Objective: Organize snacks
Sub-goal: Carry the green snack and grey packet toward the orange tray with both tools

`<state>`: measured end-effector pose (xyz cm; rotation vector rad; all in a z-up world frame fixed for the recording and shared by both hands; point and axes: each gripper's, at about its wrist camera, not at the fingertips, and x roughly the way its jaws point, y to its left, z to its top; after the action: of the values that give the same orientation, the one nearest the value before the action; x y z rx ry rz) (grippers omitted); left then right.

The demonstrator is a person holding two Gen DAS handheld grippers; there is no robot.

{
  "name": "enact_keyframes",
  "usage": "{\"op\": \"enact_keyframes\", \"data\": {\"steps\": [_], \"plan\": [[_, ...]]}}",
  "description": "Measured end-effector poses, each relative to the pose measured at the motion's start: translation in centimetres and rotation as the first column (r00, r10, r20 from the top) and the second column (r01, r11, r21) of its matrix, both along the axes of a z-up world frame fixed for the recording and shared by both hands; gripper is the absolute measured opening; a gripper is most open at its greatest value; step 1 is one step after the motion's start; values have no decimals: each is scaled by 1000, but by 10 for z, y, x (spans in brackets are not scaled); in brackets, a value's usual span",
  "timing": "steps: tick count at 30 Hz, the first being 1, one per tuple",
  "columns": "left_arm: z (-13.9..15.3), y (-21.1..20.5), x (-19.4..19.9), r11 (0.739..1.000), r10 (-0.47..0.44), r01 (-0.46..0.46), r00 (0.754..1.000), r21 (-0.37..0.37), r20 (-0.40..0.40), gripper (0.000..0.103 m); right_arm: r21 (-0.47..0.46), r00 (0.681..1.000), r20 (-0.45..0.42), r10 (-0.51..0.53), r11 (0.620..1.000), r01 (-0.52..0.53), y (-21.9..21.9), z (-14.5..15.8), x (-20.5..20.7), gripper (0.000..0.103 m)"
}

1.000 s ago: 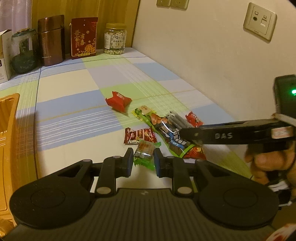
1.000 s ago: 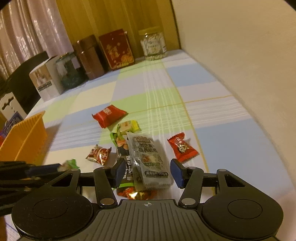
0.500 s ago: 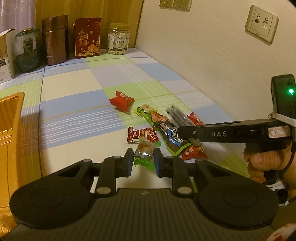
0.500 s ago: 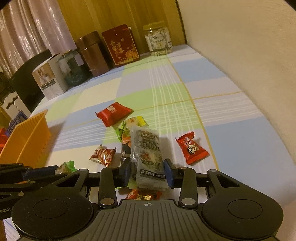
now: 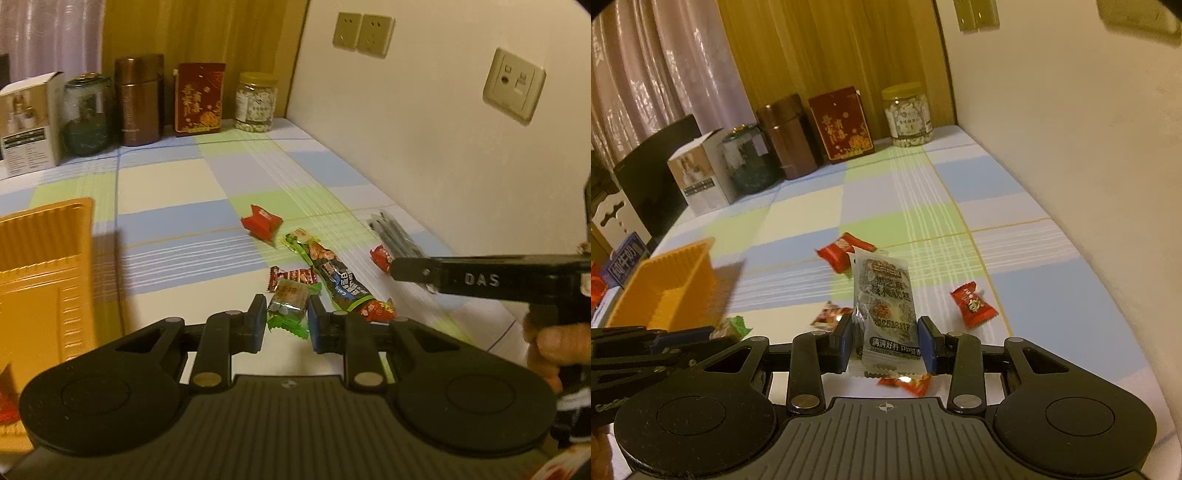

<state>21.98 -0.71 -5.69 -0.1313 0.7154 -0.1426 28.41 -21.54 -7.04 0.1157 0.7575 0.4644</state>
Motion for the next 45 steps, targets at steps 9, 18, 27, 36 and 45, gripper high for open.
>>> {"op": "enact_keyframes", "data": {"steps": [9,18,27,36,45], "plan": [[28,16,-51,998,66,-66,998,-7,19,21,15,1000,-4,-12,1000,12,18,39,-56,37],[43,36,-105,991,134,-134,991,-15,26,21,34,1000,1,26,999,-26,41,59,-104,37],[55,54,-146,981,194,-195,980,4,36,21,51,997,-6,75,996,-75,66,61,-141,37],[64,72,-178,969,245,-246,968,4,46,21,29,993,9,120,992,-120,88,62,-170,37],[68,97,-197,951,308,-309,950,13,55,21,-4,987,40,153,988,-152,111,67,-187,37]]}}
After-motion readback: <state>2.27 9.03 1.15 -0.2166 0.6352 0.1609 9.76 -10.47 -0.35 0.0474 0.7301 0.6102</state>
